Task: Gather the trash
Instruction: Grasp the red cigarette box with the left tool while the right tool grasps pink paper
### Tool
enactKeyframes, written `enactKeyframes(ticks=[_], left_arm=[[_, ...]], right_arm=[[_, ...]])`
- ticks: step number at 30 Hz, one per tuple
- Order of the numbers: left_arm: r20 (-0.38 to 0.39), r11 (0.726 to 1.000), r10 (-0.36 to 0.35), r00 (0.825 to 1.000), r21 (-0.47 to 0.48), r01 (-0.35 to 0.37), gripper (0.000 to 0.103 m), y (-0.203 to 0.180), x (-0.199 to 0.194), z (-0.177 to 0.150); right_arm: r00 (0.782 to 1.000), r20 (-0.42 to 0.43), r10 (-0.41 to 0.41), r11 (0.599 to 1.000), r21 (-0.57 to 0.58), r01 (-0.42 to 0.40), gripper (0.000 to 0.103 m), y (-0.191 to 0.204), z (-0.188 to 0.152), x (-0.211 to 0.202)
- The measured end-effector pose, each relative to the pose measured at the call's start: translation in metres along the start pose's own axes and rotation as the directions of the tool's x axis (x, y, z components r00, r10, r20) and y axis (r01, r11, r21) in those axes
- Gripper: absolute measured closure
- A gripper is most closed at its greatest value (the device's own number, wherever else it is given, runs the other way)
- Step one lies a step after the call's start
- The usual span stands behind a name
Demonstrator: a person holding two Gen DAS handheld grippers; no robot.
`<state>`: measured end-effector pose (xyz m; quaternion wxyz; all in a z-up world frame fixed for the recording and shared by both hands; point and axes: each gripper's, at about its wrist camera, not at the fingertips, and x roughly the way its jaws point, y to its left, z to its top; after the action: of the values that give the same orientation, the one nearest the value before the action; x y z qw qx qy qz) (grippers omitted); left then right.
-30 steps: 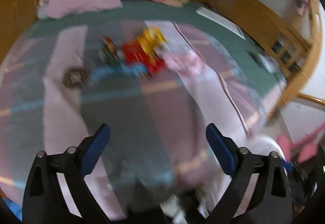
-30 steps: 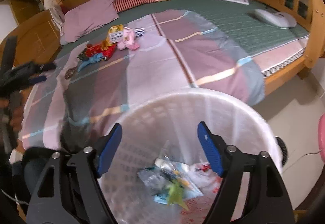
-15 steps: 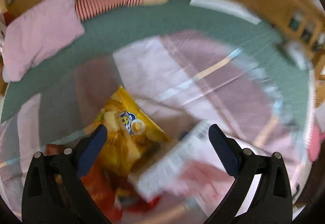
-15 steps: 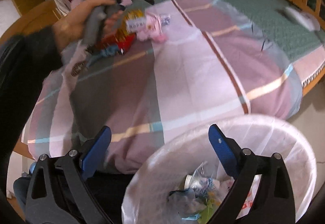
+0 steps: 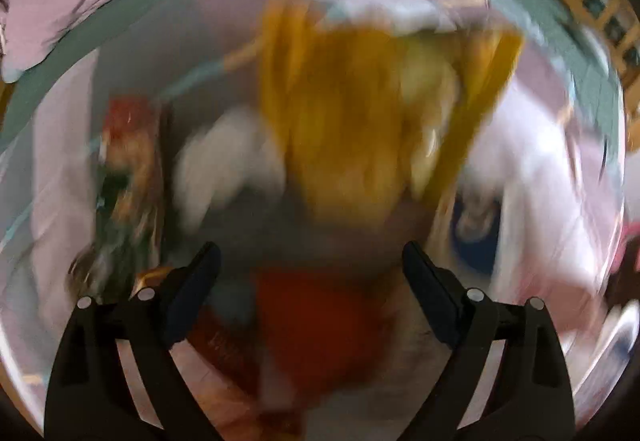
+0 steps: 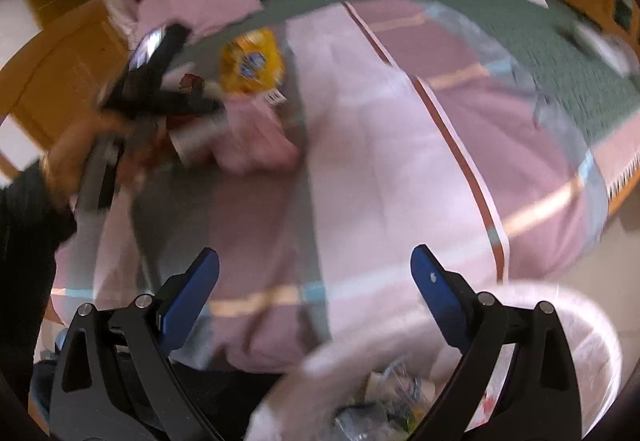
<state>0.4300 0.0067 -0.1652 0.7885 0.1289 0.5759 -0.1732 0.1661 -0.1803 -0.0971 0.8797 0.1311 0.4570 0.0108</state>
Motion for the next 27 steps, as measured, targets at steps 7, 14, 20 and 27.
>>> enactKeyframes(ticks=[7,14,20,27], left_arm=[[0.141,0.991,-0.042,0.989,-0.117,0.059,0.011,0.046,-0.071,-0.092],[0.322,0.928,-0.050,0.945,-0.336,0.164,0.005,0.102,-0.113,-0.146],[0.247,0.916,-0.105,0.963,-0.353,0.190,0.005,0.104,-0.086,-0.151],[0.260,0.917,-0.130,0.957,-0.336,0.216,0.005,0.085,-0.069,-0.139]], right_arm=[[0.999,0.053,0.001,0.980,-0.201,0.009,0.008,0.039,0.029,0.025],[0.975,0.150,-0.165,0.851,-0.477,0.218,0.009,0.089,0.057,0.082],[0.981,0.078,-0.176,0.823,-0.535,0.190,0.082,0.105,0.051,0.108],[0.999,0.001,-0.054,0.881,-0.470,0.048,0.102,0.104,0.031,0.079]])
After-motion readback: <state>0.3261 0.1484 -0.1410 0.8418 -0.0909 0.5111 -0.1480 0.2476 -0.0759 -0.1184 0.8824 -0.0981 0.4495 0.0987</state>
